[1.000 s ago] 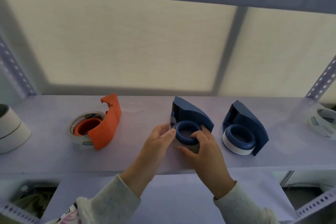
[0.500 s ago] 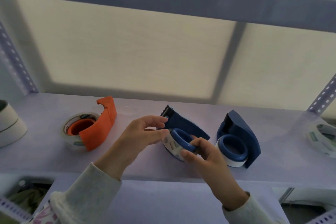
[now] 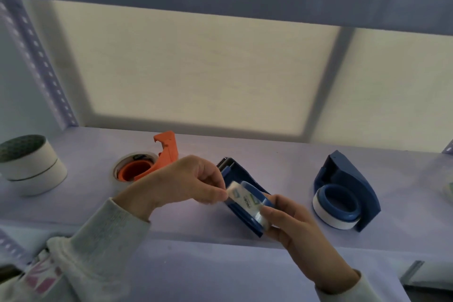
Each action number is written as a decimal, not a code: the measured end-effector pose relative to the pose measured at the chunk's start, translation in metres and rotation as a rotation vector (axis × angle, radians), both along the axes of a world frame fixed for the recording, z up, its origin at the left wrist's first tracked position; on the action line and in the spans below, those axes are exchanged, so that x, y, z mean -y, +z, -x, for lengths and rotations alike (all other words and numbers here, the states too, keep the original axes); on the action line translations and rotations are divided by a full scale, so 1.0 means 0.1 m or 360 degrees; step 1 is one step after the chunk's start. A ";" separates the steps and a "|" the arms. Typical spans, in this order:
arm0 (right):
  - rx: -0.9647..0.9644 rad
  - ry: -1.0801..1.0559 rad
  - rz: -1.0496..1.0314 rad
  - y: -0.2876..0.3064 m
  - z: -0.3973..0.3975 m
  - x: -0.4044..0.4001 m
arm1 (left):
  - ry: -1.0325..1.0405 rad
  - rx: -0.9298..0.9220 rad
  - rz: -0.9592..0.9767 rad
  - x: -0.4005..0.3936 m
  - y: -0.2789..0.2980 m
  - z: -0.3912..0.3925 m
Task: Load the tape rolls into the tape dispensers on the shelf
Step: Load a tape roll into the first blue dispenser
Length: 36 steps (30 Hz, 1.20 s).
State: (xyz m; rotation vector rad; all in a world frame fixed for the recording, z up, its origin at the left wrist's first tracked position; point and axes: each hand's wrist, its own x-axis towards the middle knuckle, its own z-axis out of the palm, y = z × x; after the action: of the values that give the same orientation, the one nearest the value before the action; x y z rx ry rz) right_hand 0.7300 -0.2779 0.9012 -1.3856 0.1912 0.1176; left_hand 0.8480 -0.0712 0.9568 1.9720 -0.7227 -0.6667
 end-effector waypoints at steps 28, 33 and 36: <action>0.0283 0.0224 0.0373 0.10 0.00 0.18 | 0.0367 0.0892 -0.0073 0.06 -0.16 -0.14; 0.0288 0.0166 0.0386 0.06 0.01 0.19 | 0.0385 0.0882 -0.0054 0.02 -0.19 -0.15; 0.0259 0.0158 0.0366 0.04 0.01 0.20 | 0.0403 0.0889 -0.0037 -0.03 -0.22 -0.17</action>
State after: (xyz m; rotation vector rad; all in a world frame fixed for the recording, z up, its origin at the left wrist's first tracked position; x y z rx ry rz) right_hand 0.7289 -0.2981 0.9049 -1.6266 -0.0004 0.0663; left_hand 0.8647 -0.0685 0.9347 2.2445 -0.7692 0.0387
